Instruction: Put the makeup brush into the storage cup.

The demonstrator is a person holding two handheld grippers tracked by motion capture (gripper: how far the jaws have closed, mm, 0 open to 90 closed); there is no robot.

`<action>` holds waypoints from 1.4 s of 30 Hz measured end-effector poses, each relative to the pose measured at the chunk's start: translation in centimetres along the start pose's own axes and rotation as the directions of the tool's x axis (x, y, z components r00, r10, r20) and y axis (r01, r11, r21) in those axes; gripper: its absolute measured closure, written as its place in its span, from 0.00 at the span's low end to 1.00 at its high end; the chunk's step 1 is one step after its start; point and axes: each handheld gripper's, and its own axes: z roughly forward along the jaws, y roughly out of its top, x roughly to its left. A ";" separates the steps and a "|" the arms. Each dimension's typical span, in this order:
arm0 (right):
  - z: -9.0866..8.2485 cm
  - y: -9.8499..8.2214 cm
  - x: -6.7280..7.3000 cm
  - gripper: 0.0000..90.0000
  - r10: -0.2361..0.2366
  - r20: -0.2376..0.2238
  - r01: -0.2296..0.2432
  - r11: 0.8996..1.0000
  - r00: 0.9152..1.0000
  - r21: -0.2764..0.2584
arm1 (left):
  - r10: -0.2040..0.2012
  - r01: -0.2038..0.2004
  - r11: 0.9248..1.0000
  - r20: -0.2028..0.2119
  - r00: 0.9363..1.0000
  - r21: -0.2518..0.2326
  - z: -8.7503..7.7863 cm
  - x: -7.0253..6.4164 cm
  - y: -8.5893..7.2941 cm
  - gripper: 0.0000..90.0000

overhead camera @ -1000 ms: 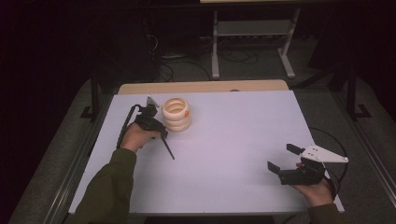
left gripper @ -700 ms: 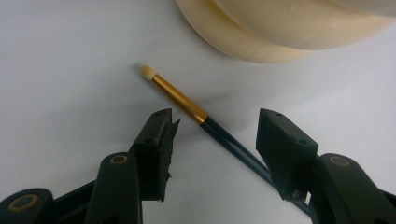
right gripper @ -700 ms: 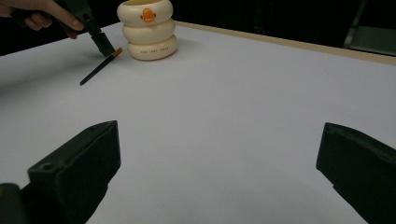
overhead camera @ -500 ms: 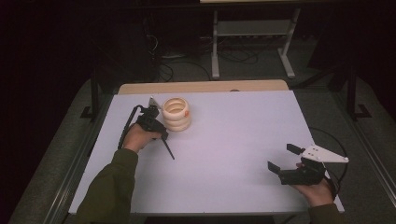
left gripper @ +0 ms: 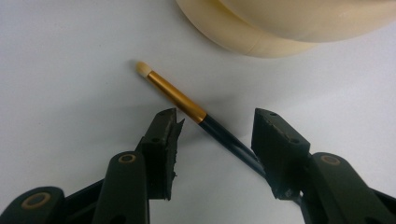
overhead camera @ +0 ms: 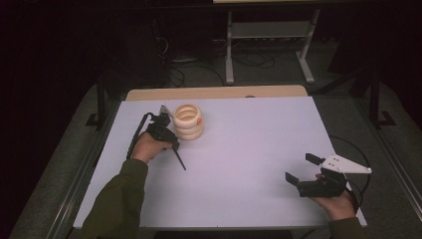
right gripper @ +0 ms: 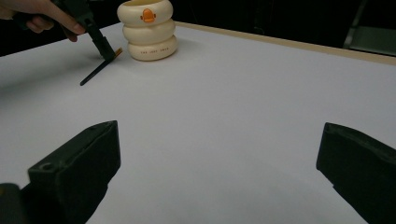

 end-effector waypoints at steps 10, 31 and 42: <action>0.0 0.0 0.0 0.00 0.000 0.000 0.000 1.000 1.000 0.000 | 0.012 -0.012 1.000 -0.006 1.000 0.011 0.1 0.1 0.0 0.61; 0.0 0.0 0.0 0.00 0.001 -0.001 -0.001 1.000 1.000 -0.001 | 0.022 -0.022 0.999 -0.007 1.000 0.027 0.0 0.2 -0.1 0.71; 0.0 0.0 -0.1 0.00 0.002 -0.001 -0.002 1.000 1.000 -0.001 | 0.064 -0.064 0.996 -0.004 0.998 0.055 0.0 0.2 -0.2 0.80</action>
